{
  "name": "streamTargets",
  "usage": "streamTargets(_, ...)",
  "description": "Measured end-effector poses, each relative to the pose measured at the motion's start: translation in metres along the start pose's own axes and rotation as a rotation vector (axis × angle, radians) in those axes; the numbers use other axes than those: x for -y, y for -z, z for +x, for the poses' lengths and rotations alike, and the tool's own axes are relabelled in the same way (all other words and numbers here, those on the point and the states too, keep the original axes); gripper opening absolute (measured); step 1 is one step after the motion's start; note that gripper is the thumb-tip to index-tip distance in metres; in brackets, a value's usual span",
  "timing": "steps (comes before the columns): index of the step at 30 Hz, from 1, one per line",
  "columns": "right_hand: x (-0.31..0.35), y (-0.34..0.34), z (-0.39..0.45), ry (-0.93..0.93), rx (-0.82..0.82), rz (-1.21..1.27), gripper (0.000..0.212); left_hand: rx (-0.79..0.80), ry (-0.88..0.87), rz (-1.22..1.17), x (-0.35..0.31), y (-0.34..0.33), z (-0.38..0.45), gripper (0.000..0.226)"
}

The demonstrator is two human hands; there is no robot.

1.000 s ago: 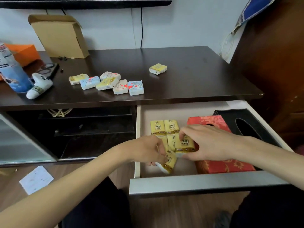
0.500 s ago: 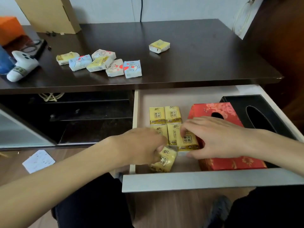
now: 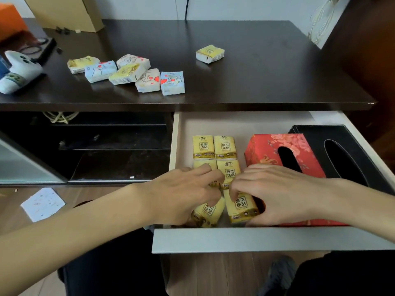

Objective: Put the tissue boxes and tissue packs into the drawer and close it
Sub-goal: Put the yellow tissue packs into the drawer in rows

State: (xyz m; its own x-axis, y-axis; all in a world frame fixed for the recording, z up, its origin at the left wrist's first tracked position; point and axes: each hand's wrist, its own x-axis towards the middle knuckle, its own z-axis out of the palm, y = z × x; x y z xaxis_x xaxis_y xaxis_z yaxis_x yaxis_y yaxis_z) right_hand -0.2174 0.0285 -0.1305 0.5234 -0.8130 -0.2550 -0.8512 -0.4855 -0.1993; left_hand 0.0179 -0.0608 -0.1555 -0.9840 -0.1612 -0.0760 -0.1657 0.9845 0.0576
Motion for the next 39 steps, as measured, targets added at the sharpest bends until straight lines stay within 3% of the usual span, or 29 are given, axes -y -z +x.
streamTargets(8, 0.0, -0.002, -0.001, 0.004, -0.026, -0.047, 0.047, -0.014, -0.01, -0.035, 0.002, -0.005, -0.007, 0.035)
streamTargets(12, -0.001, 0.0, 0.001, -0.007, -0.017, -0.064, 0.03, 0.002, 0.041, -0.101, 0.006, -0.007, -0.007, 0.04)
streamTargets(22, 0.006, -0.005, 0.029, -0.068, 0.2, -0.256, 0.027, -0.029, 0.097, -0.085, 0.004, -0.006, -0.003, 0.052)
streamTargets(25, 0.007, -0.008, 0.03, -0.082, 0.174, -0.253, 0.029, -0.099, 0.147, -0.013, 0.0, -0.006, -0.006, 0.057)
streamTargets(31, 0.011, -0.006, 0.028, -0.075, 0.107, -0.197, 0.029, 0.02, 0.184, -0.018, 0.001, -0.006, -0.001, 0.053)
streamTargets(39, 0.005, 0.011, 0.02, -0.083, 0.068, -0.047, 0.023, 0.038, 0.167, 0.034, 0.002, -0.008, 0.003, 0.054)
